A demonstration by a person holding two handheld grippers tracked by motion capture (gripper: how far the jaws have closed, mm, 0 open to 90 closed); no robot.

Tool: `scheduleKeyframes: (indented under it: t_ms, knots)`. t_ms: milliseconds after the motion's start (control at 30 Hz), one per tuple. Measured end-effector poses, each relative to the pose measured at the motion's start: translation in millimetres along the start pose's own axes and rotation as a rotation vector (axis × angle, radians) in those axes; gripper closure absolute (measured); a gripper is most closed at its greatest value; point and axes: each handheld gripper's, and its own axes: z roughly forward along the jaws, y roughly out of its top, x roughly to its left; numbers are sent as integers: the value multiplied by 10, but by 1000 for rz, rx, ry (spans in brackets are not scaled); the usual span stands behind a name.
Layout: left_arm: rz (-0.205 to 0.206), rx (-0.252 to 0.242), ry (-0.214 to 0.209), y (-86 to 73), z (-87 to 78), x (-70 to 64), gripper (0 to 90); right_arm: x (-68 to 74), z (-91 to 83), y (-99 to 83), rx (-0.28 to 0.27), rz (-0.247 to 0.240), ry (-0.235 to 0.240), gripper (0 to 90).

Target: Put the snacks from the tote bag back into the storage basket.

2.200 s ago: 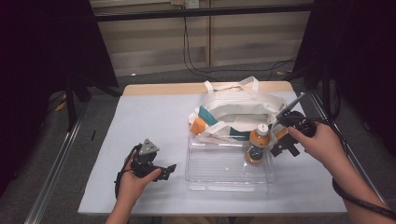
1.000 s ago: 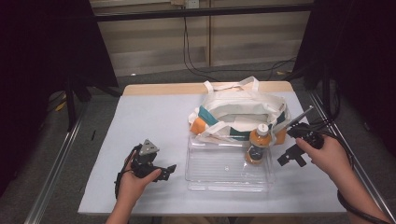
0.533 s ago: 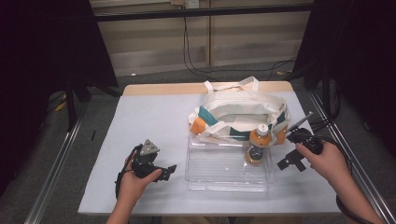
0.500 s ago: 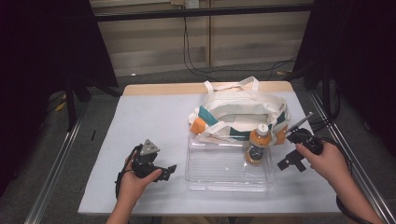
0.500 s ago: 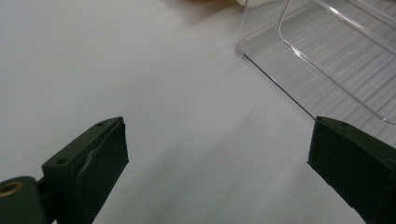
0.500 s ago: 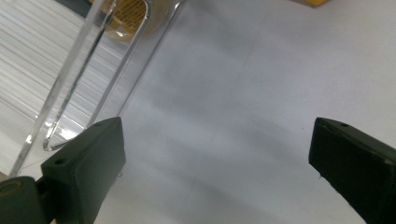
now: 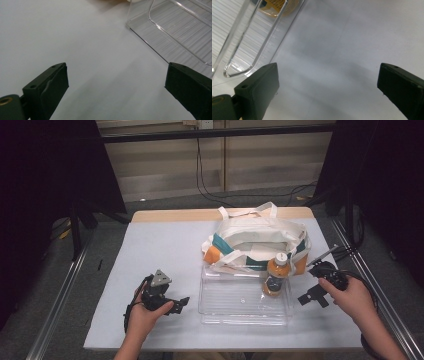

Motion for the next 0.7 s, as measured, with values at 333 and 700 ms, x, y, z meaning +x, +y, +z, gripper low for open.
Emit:
scheduleKeyframes:
  t_ms: [333, 700]
  knots:
    - [2, 2, 1, -3, 3, 1, 45, 4, 51, -61, -24, 4, -7, 40]
    - [2, 9, -2, -7, -3, 8, 45, 41, 100, -120, -75, -26, -22, 39]
